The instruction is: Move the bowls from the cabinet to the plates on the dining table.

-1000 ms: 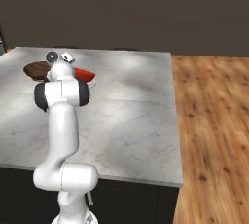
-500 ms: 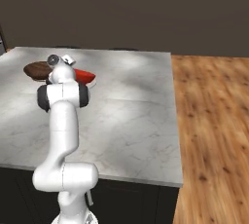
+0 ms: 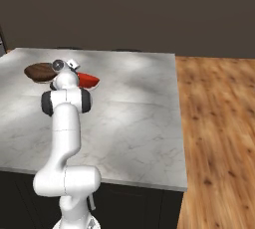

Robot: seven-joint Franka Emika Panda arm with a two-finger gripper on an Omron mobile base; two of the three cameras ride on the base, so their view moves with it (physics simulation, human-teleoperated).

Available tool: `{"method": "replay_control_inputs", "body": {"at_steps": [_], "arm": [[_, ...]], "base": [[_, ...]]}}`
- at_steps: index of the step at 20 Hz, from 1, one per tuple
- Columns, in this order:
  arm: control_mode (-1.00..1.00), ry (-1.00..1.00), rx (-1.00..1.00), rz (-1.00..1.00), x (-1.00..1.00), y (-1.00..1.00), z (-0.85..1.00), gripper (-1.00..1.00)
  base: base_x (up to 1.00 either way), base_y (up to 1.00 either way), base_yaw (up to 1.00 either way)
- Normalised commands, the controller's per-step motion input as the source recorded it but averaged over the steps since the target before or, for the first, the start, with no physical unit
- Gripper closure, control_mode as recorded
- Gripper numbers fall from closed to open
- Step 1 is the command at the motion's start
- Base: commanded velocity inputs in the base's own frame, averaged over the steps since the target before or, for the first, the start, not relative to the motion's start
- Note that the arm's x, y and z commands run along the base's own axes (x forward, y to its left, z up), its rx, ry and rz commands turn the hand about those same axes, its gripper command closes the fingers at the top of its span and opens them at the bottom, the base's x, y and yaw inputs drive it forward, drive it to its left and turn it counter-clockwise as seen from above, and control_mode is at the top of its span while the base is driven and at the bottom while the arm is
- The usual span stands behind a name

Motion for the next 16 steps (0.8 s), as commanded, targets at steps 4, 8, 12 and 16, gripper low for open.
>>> {"method": "replay_control_inputs", "body": {"at_steps": [4,8,12,16], "arm": [[-1.0,-0.01,0.0,0.0,0.11,0.0,-0.14,1.0],[-1.0,-0.02,0.0,0.0,0.0,0.0,-0.04,1.0],[-1.0,-0.01,0.0,0.0,0.01,0.0,-0.03,1.0],[-1.0,0.0,0.0,0.0,0.0,0.0,0.0,-1.0]], "base": [[0.0,0.0,0.0],[0.0,0.0,0.0],[0.0,0.0,0.0],[0.0,0.0,0.0]]}}
